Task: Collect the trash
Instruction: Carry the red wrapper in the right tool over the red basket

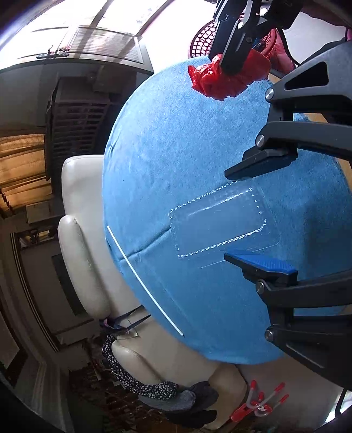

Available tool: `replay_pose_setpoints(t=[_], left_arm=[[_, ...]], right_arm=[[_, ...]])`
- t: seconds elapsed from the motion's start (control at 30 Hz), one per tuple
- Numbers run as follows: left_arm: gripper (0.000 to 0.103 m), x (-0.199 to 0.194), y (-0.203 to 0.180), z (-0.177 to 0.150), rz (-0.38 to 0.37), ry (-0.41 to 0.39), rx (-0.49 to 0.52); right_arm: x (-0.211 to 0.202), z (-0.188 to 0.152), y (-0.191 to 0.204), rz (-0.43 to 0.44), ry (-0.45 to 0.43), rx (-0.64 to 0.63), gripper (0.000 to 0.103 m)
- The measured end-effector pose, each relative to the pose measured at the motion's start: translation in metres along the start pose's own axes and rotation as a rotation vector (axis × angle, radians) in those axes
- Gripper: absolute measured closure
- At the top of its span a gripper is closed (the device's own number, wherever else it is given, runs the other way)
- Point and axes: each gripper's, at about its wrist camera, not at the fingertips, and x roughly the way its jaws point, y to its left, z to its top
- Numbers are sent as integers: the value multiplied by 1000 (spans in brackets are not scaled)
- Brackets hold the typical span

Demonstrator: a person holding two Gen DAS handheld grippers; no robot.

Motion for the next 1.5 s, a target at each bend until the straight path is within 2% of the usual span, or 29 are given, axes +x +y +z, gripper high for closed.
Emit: replay_pose_setpoints(t=[0.33, 0.73, 1.5], left_arm=[[48, 15, -42, 4, -21, 40, 69], [48, 20, -82, 9, -32, 58, 163], [48, 9, -107, 15, -34, 33, 222]], right_arm=[[-10, -10, -39, -19, 16, 56, 65], [-26, -21, -85, -38, -8, 150, 65], [-46, -26, -99, -48, -39, 180, 65]])
